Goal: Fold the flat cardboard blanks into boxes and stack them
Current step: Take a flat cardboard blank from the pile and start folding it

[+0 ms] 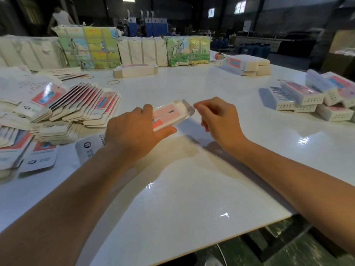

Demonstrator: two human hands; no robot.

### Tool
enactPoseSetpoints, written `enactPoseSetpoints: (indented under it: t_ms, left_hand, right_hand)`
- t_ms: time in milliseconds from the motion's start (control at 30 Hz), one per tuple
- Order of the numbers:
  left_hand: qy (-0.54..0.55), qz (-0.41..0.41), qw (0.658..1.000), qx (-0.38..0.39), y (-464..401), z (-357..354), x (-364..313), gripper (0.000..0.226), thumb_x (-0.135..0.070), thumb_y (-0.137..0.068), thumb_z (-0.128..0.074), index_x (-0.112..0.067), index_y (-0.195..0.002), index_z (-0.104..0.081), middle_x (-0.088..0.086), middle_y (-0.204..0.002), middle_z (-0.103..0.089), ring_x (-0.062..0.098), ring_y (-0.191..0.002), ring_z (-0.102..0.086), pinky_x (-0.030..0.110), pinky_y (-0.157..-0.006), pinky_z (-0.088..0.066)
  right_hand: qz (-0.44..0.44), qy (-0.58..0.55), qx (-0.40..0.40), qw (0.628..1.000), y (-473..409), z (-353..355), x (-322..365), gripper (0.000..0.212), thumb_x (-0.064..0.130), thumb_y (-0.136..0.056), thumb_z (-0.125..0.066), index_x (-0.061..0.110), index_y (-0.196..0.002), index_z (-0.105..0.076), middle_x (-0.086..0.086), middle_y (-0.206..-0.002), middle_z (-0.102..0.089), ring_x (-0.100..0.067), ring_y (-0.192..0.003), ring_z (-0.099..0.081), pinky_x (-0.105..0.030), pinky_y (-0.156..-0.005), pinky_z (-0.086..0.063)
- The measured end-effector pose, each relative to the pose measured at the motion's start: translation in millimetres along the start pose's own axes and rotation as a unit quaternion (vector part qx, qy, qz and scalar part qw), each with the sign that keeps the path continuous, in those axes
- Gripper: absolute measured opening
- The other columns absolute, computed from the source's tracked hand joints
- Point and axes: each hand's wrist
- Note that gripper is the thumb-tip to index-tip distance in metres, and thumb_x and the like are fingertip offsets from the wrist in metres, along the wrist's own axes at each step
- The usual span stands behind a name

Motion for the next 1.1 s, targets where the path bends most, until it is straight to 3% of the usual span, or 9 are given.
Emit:
enactPoseSetpoints:
  t_ms: [167, 267, 400, 500, 600, 733, 800, 967, 1100]
  left_hand:
    - [-0.026, -0.004, 1.000, 0.008, 0.0, -4.0, -5.8, 0.067, -0.082, -0.073, -0.024, -0.023, -0.100, -0.041, 0.001, -0.097, -0.057, 0.024, -0.084, -0.059, 0.030, -0.060, -0.032]
    - [-0.047, -0.008, 0.999, 0.002, 1.0, -4.8, -7.1, 0.075, -0.082, -0.072, -0.019, -0.021, -0.108, -0.044, 0.000, -0.099, -0.053, 0.023, -0.085, -0.060, 0.030, -0.059, -0.032]
    - [-0.060, -0.017, 0.998, 0.005, 2.4, -2.5, -11.7, 0.077, -0.081, -0.069, -0.018, -0.022, -0.113, -0.041, -0.001, -0.100, -0.052, 0.019, -0.084, -0.058, 0.029, -0.058, -0.034]
    - [-0.100, -0.045, 0.994, -0.013, 6.6, -2.3, -15.4, 0.075, -0.080, -0.073, -0.021, -0.020, -0.112, -0.041, 0.000, -0.099, -0.052, 0.017, -0.080, -0.056, 0.028, -0.057, -0.032]
    - [-0.117, -0.064, 0.991, -0.029, 9.7, -2.8, -18.4, 0.073, -0.080, -0.075, -0.021, -0.019, -0.111, -0.040, 0.000, -0.098, -0.051, 0.014, -0.075, -0.049, 0.028, -0.057, -0.032]
    - [-0.114, -0.065, 0.991, -0.040, 10.0, -1.8, -20.4, 0.073, -0.079, -0.076, -0.020, -0.019, -0.111, -0.041, -0.001, -0.096, -0.050, 0.016, -0.080, -0.055, 0.027, -0.057, -0.033]
    - [-0.110, -0.061, 0.992, -0.033, 9.7, -2.3, -21.9, 0.072, -0.078, -0.077, -0.022, -0.018, -0.112, -0.041, 0.000, -0.098, -0.051, 0.017, -0.081, -0.057, 0.027, -0.058, -0.035]
    - [-0.105, -0.041, 0.993, -0.024, 9.1, -1.5, -25.8, 0.071, -0.078, -0.077, -0.025, -0.018, -0.110, -0.040, 0.000, -0.089, -0.040, 0.018, -0.082, -0.057, 0.028, -0.060, -0.038]
    - [-0.087, -0.023, 0.996, -0.027, 8.0, -0.2, -22.9, 0.076, -0.080, -0.071, -0.018, -0.019, -0.109, -0.040, 0.001, -0.096, -0.051, 0.019, -0.085, -0.059, 0.028, -0.060, -0.038]
  right_hand:
    - [0.038, 0.060, 0.104, 0.992, 14.1, -17.3, 1.5, 0.020, 0.008, -0.093, -0.054, 0.009, -0.102, -0.072, 0.001, -0.082, -0.054, -0.004, -0.058, -0.055, -0.021, -0.061, -0.048]
    - [-0.021, -0.017, 0.102, 0.994, 13.0, -18.5, 1.3, 0.018, 0.007, -0.093, -0.055, 0.017, -0.098, -0.069, -0.003, -0.075, -0.059, -0.014, -0.052, -0.057, -0.028, -0.055, -0.050]
    - [-0.081, -0.094, 0.105, 0.987, 9.3, -18.6, -0.3, 0.032, 0.005, -0.093, -0.053, 0.005, -0.125, -0.058, 0.000, -0.061, -0.058, -0.016, -0.052, -0.053, -0.027, -0.048, -0.048]
    - [-0.116, -0.098, 0.125, 0.980, 9.8, -20.0, -3.2, 0.033, 0.005, -0.092, -0.049, -0.005, -0.123, -0.046, -0.001, -0.057, -0.049, -0.024, -0.051, -0.043, -0.030, -0.042, -0.040]
    - [-0.120, -0.084, 0.131, 0.981, 9.5, -18.9, -3.2, 0.027, 0.005, -0.092, -0.045, 0.005, -0.116, -0.058, 0.007, -0.051, -0.052, -0.030, -0.050, -0.040, -0.037, -0.044, -0.034]
    - [-0.063, -0.016, 0.123, 0.990, 10.0, -18.6, 0.1, 0.023, 0.003, -0.092, -0.044, 0.015, -0.091, -0.064, 0.020, -0.052, -0.057, -0.002, -0.045, -0.049, -0.016, -0.045, -0.037]
    - [-0.054, -0.001, 0.129, 0.990, 10.9, -19.9, 0.6, 0.026, 0.000, -0.092, -0.042, 0.014, -0.092, -0.064, 0.022, -0.056, -0.058, 0.004, -0.050, -0.051, -0.009, -0.051, -0.035]
    - [-0.043, 0.033, 0.140, 0.989, 10.8, -20.3, 4.5, 0.027, 0.003, -0.096, -0.039, 0.009, -0.104, -0.064, 0.011, -0.078, -0.058, 0.006, -0.059, -0.051, -0.009, -0.057, -0.034]
    - [0.040, 0.176, 0.072, 0.981, 7.1, -13.3, 2.7, 0.025, 0.027, -0.093, -0.055, 0.018, -0.115, -0.062, -0.001, -0.107, -0.051, 0.000, -0.088, -0.049, -0.018, -0.078, -0.037]
Point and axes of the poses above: each hand's wrist, its own y-axis away from the middle knuckle, its own z-axis out of the back of the hand, x = y × z
